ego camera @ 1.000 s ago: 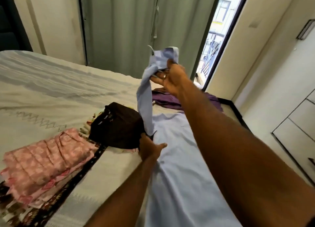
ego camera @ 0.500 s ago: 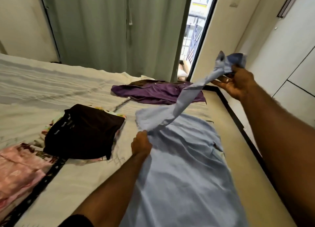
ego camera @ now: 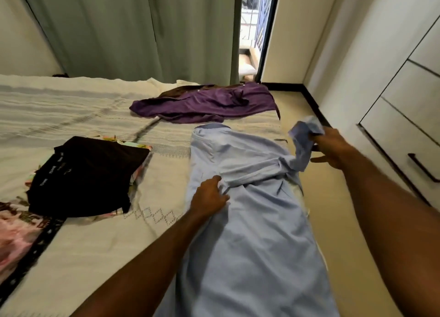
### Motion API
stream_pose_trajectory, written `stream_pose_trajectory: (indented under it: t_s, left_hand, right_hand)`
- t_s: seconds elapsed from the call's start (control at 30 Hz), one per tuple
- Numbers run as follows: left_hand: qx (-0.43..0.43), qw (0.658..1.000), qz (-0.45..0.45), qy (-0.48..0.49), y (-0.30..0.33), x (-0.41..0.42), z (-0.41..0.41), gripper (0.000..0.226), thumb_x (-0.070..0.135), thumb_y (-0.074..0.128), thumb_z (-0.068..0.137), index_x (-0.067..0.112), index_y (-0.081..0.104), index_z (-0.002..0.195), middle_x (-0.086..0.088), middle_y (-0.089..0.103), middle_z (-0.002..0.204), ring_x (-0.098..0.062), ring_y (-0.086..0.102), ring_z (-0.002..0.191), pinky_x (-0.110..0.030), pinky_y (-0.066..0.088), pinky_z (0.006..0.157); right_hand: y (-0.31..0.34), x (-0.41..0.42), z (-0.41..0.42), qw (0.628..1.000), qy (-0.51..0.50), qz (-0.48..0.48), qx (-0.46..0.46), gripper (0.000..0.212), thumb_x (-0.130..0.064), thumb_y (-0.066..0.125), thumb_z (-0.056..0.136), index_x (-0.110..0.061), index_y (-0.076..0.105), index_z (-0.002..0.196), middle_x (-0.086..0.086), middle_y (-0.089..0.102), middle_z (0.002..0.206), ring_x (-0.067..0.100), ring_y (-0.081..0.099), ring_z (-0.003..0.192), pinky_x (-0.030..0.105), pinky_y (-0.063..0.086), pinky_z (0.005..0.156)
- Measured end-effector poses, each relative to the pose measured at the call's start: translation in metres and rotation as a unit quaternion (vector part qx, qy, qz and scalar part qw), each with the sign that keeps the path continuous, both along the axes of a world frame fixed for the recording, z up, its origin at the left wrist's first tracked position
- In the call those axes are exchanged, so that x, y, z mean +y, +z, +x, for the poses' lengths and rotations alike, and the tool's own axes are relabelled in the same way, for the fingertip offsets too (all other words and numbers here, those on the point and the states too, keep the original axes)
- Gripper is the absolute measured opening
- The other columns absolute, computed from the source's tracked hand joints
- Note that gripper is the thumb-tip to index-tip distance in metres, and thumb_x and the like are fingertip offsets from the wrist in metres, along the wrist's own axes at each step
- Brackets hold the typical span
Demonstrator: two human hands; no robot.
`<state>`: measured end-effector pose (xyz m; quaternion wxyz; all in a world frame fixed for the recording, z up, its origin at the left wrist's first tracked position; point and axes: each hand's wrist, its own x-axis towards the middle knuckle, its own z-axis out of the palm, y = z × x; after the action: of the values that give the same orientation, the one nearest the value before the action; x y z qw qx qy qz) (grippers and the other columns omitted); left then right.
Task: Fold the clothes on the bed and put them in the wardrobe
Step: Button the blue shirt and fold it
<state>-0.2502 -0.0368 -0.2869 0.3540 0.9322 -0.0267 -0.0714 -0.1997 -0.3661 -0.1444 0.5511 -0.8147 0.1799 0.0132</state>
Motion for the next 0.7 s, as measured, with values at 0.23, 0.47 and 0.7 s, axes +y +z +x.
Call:
stream_pose_trajectory:
  t_s: [0.23,0.47,0.7]
  left_hand:
    - [0.056,0.994,0.057,0.077,0.004,0.056,-0.080,0.034,0.049,0.073,0.074,0.026,0.061,0.096,0.000,0.070,0.094,-0.025,0.067,0.090,-0.032,0.051,0.071]
    - [0.094,0.986,0.135,0.040,0.028,0.081,-0.162,0.036,0.042,0.080,0.076,0.021,0.059,0.096,0.004,0.056,0.088,-0.020,0.058,0.085,-0.030,0.042,0.067]
    - [0.062,0.991,0.113,-0.034,0.051,0.077,-0.240,0.060,0.035,0.082,0.069,0.030,0.057,0.124,0.005,0.068,0.111,-0.022,0.067,0.100,-0.033,0.054,0.075]
  right_hand:
    - [-0.063,0.072,-0.049,0.903,0.269,-0.316,0.112,0.061,-0.019,0.086,0.075,-0.025,0.064,0.131,0.007,0.063,0.127,0.025,0.061,0.112,0.033,0.047,0.094]
    - [-0.100,0.176,-0.166,0.967,0.100,-0.224,-0.063,0.021,-0.014,0.067,0.083,-0.023,0.072,0.101,0.006,0.074,0.105,0.029,0.068,0.100,0.038,0.053,0.090]
    - [-0.096,0.245,-0.257,0.982,0.097,0.072,0.144,0.036,-0.054,0.067,0.090,-0.022,0.059,0.105,0.009,0.074,0.088,0.024,0.075,0.069,0.033,0.058,0.053]
